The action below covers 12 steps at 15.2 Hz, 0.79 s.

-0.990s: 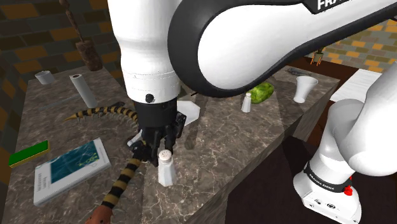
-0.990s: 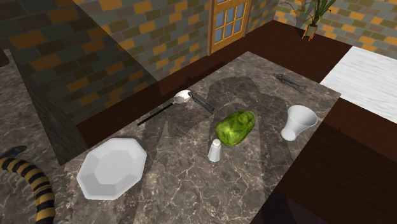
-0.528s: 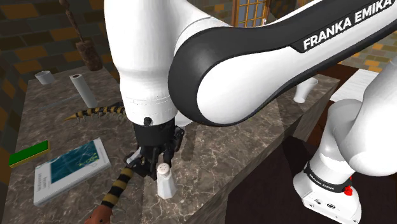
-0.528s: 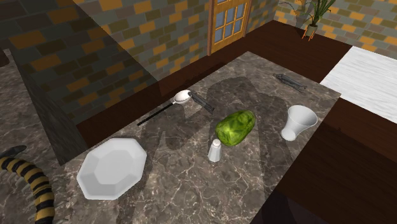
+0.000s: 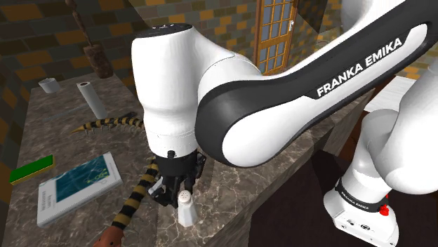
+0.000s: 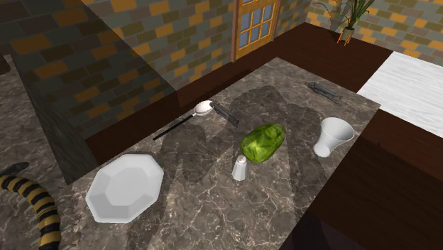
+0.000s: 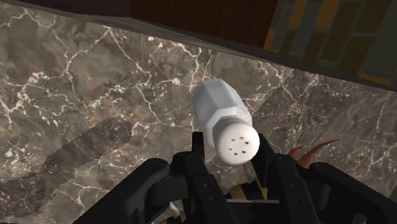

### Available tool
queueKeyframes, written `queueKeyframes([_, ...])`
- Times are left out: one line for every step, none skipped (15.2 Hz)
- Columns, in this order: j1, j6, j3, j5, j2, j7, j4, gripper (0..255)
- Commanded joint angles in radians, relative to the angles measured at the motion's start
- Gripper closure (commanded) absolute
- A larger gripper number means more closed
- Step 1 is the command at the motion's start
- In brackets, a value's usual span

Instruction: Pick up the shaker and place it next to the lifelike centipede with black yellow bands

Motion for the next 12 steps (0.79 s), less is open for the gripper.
queueKeyframes([0.001, 0.029, 0.003, -0.006, 0.013, 0.004, -0.016, 255])
queueKeyframes([0.001, 0.042, 0.004, -0.008, 0.018, 0.006, -0.025, 255])
queueKeyframes([0.001, 0.056, 0.005, -0.010, 0.023, 0.007, -0.034, 255])
queueKeyframes([0.001, 0.069, 0.006, -0.013, 0.028, 0.009, -0.043, 255])
queueKeyframes([0.001, 0.083, 0.007, -0.016, 0.034, 0.010, -0.051, 255])
queueKeyframes([0.002, 0.096, 0.008, -0.019, 0.040, 0.012, -0.059, 255])
queueKeyframes([0.002, 0.110, 0.009, -0.022, 0.046, 0.014, -0.067, 255])
queueKeyframes([0.002, 0.123, 0.010, -0.025, 0.053, 0.016, -0.075, 255])
queueKeyframes([0.002, 0.137, 0.011, -0.029, 0.059, 0.018, -0.083, 255])
queueKeyframes([0.002, 0.150, 0.012, -0.032, 0.066, 0.021, -0.090, 255])
queueKeyframes([0.002, 0.164, 0.013, -0.037, 0.073, 0.023, -0.097, 255])
queueKeyframes([0.003, 0.177, 0.013, -0.041, 0.081, 0.026, -0.104, 255])
